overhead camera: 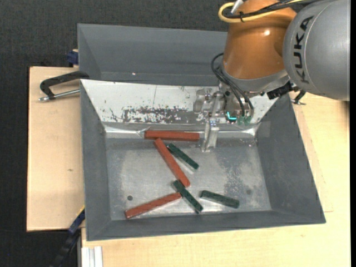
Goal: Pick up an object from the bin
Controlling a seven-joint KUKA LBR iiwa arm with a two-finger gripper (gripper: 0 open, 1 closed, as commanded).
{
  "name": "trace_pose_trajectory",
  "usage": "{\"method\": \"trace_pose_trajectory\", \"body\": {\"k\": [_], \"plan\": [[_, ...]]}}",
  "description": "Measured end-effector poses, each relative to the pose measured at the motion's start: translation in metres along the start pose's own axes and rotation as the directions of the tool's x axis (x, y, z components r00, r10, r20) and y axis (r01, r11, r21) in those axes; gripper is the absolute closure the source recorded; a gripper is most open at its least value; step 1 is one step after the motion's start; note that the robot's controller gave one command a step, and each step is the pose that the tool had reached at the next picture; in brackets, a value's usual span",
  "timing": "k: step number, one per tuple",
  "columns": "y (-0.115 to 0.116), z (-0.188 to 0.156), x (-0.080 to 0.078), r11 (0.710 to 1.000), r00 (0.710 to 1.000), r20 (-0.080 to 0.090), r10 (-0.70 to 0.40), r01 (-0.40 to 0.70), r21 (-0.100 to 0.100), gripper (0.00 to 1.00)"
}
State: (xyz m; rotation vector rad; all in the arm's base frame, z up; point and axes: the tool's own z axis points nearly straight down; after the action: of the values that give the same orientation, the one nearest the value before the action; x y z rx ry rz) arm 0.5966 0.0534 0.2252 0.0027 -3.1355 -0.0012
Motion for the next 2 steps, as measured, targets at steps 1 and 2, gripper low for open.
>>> {"method": "trace_pose_trajectory", "body": {"k": [1, 2], "plan": [[0.000, -0.005, -0.002, 1.000, 1.000, 0.009, 0.001, -0.001, -0.001, 0.00], [0.031, 0.055, 0.025, 1.000, 1.000, 0.012, 0.010, -0.010, -0.001, 0.00]]}}
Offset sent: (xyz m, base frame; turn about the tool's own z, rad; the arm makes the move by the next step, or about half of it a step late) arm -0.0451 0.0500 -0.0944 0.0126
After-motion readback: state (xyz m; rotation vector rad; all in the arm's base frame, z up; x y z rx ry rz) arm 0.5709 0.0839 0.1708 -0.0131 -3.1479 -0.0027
